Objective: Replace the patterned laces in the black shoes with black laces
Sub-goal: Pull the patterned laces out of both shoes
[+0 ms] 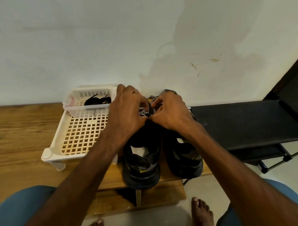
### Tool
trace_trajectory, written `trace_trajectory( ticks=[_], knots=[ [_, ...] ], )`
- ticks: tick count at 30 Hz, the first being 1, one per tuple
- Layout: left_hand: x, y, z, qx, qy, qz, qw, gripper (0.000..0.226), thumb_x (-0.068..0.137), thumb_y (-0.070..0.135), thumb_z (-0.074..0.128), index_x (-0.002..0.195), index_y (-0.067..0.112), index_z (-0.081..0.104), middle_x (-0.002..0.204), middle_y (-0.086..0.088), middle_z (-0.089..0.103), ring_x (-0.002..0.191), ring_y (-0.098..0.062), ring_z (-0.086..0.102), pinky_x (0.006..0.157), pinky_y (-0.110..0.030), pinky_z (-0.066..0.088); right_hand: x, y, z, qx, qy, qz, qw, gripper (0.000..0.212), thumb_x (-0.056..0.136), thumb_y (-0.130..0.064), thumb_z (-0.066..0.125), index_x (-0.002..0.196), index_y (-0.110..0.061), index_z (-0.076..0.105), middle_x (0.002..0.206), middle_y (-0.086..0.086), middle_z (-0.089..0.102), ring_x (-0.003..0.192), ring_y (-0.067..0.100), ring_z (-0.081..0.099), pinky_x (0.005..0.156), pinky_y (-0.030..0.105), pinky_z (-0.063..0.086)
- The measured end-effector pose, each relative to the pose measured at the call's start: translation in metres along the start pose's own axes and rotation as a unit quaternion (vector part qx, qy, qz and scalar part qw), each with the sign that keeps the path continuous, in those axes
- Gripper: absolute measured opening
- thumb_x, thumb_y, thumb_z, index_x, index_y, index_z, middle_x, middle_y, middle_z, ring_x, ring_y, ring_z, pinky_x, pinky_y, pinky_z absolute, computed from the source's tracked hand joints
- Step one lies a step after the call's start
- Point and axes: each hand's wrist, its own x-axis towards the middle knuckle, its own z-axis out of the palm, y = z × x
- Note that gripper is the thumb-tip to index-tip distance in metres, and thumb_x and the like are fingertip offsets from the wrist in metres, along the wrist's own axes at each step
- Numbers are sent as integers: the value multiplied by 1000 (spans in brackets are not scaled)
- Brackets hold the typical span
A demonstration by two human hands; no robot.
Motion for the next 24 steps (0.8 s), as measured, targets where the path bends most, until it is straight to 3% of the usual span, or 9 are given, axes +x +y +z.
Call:
trace_trajectory(
  ticks=[10,14,16,18,20,22,24],
  knots=[
    [2,-4,24,-7,35,76,996,7,71,20,83,77,22,80,117,11,62,116,-16,42,78,-28,36,-7,5,-2,15,11,37,999,29,77,-21,85,104,-18,74,88,0,74,74,18,73,74,34,64],
    [14,-22,8,-81,101,-13,992,3,74,22,79,71,24,79,106,12,68,112,-14,51,82,-28,38,-5,7,-2,2,14,50,999,29,78,-19,85,104,-21,74,90,0,73,78,20,73,75,36,64],
    [18,-38,-2,-154,116,-81,978,4,72,27,83,71,26,79,104,10,72,112,-14,59,94,-31,42,-4,8,-1,-12,17,56,998,25,77,-17,84,99,-20,74,85,-1,72,75,20,73,74,36,65],
    [15,-44,-5,-207,83,-132,966,8,72,22,83,80,24,81,112,1,75,110,-17,65,107,-42,44,-5,7,-1,-20,17,57,998,18,77,-15,84,92,-18,74,79,-1,71,70,19,73,70,37,65],
    [12,-39,-3,-216,49,-131,966,23,72,11,78,92,22,80,124,-4,71,118,-22,62,110,-47,42,-6,6,-1,-23,20,53,998,18,77,-15,83,92,-18,73,78,0,71,69,20,72,68,37,65],
    [12,-27,0,-211,33,-86,973,33,72,8,74,99,26,78,133,-1,63,129,-22,50,109,-38,37,-7,5,1,-18,19,47,999,22,78,-17,84,97,-18,73,81,0,71,71,19,72,69,37,65],
    [11,-12,2,-180,-16,-33,983,32,69,19,69,96,32,78,138,6,56,134,-19,37,103,-33,34,-9,4,3,-8,28,38,999,29,76,-21,84,103,-17,72,86,1,72,75,22,73,69,38,64]
  ],
)
